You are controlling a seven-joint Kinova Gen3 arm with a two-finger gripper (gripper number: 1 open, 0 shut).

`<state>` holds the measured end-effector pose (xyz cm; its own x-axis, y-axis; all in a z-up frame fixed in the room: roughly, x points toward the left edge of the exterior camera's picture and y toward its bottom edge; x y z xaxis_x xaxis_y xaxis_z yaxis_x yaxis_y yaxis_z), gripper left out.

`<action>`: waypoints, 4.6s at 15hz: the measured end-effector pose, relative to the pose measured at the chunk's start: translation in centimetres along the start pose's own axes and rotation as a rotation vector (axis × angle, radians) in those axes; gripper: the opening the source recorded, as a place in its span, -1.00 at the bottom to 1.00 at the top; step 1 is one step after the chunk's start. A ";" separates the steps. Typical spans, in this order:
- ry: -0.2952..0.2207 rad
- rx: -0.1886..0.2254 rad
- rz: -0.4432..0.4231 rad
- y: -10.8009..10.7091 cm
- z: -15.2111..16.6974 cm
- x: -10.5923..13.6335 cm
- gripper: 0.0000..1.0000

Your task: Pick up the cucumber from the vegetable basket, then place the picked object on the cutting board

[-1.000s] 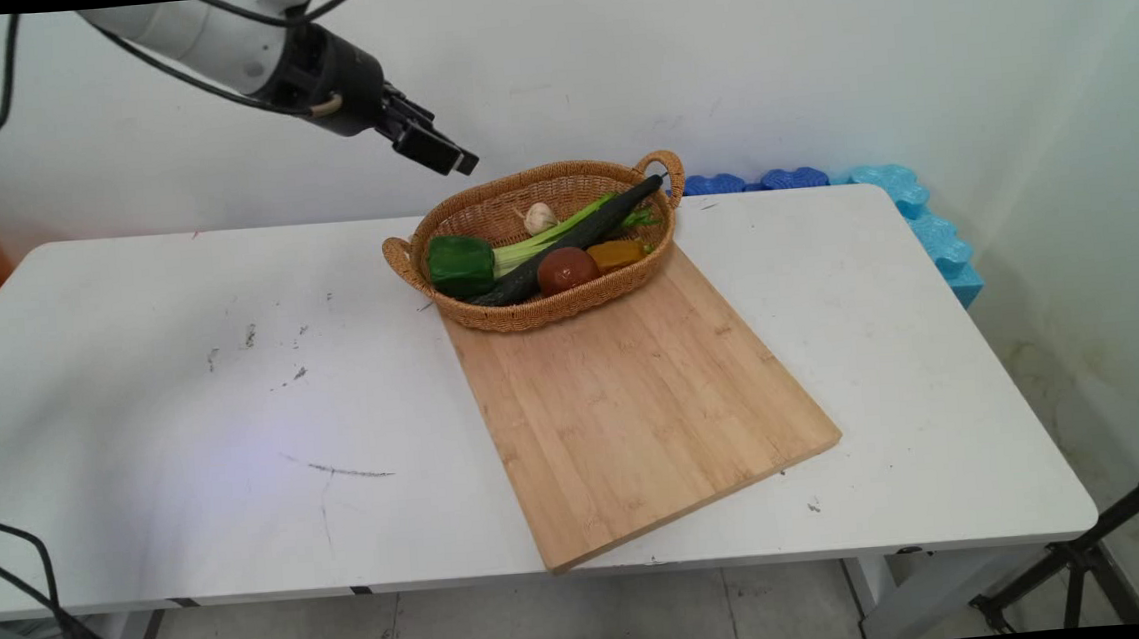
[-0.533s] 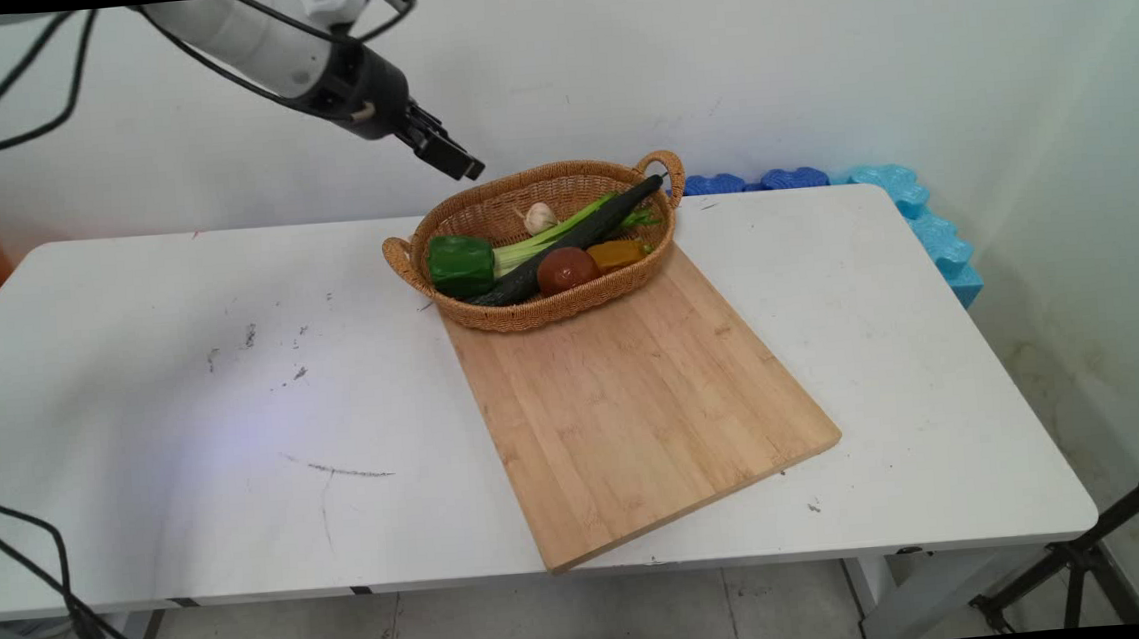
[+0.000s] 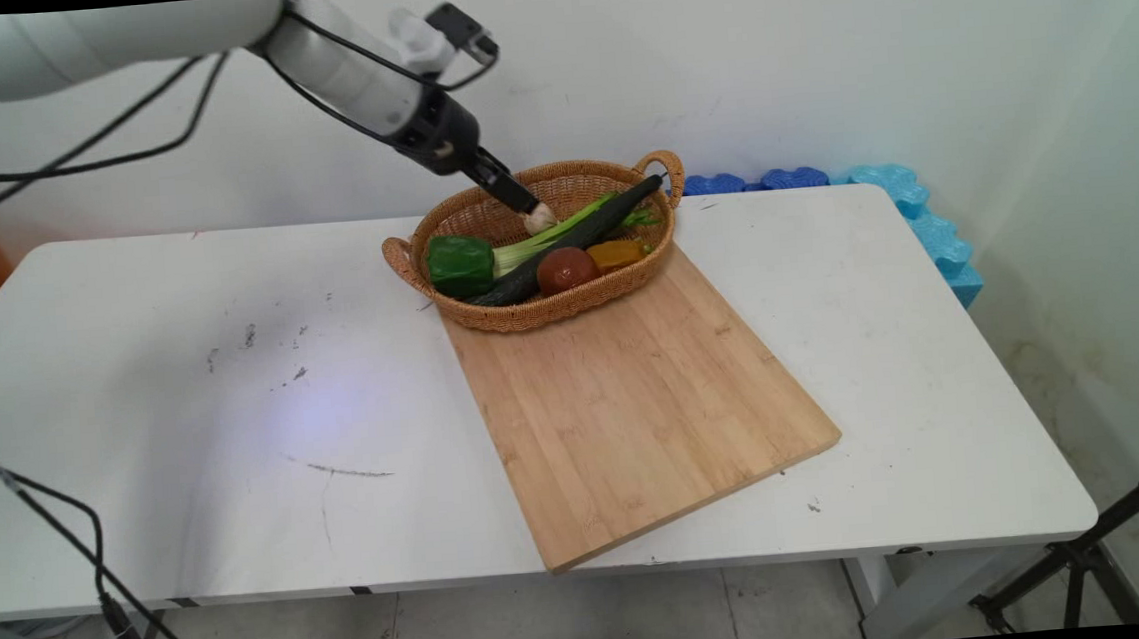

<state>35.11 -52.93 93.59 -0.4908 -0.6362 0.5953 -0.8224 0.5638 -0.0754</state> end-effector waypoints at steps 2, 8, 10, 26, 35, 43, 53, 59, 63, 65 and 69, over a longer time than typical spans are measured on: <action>-0.008 -0.014 -0.007 0.2 2.2 0.5 1.00; -0.016 -0.063 -0.021 1.1 7.8 1.6 1.00; -0.015 -0.074 -0.022 1.2 9.3 1.9 1.00; -0.006 -0.114 -0.017 1.9 14.4 2.8 -1.00; 0.015 -0.109 0.010 1.8 13.5 3.3 -1.00; 0.062 -0.093 0.042 2.4 8.2 5.0 -1.00; 0.077 -0.081 0.093 3.4 2.7 5.1 -1.00; 0.058 -0.053 0.106 2.8 2.1 4.0 -1.00; 0.041 -0.034 0.108 2.3 2.8 3.0 -1.00; 0.033 -0.030 0.111 2.2 3.4 2.6 -1.00; 0.027 -0.026 0.122 2.3 4.1 2.1 -1.00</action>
<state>31.04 -55.15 91.40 -0.5783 -0.5478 0.6046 -0.7492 0.6499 -0.1277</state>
